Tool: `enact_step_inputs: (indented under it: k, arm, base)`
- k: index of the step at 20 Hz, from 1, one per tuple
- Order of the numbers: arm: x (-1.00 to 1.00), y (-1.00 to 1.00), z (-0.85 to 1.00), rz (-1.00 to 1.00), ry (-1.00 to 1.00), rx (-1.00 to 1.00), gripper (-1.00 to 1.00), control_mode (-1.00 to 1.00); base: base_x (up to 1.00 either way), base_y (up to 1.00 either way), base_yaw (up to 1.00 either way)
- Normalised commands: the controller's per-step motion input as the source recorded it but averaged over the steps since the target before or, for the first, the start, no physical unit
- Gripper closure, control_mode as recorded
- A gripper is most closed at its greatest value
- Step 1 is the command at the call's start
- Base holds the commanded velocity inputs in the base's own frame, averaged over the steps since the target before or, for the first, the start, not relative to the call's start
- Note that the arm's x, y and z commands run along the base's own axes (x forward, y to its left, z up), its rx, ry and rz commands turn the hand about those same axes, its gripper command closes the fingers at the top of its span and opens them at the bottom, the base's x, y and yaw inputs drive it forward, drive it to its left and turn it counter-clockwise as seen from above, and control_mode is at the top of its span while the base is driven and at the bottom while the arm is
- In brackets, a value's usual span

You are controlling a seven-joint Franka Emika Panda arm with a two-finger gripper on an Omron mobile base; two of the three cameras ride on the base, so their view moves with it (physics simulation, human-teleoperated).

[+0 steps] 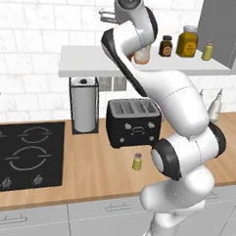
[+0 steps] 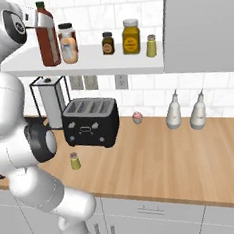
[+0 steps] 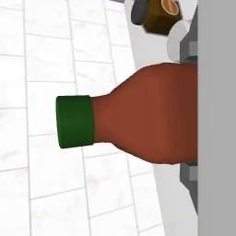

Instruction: Put the shaker and condiment bottle from the counter next to their counterparts in the cabinet.

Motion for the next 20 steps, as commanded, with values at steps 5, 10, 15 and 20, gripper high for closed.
enact_step_inputs:
  k: [5,10,15,20]
  arm:
    - [0.52,0.0,-0.28,0.0,-0.03,0.0,1.0,-1.0]
    - [0.44,0.01,-0.49,0.0,-0.04,0.0,1.0,-1.0]
    - [0.28,0.09,-0.78,0.0,-0.12,0.0,1.0,-1.0]
    - [0.19,0.05,-0.86,0.0,-0.14,0.0,-1.0,-1.0]
  base:
    - [0.0,0.0,0.0]
    - [0.0,0.0,0.0]
    - [0.0,0.0,0.0]
    - [0.0,0.0,0.0]
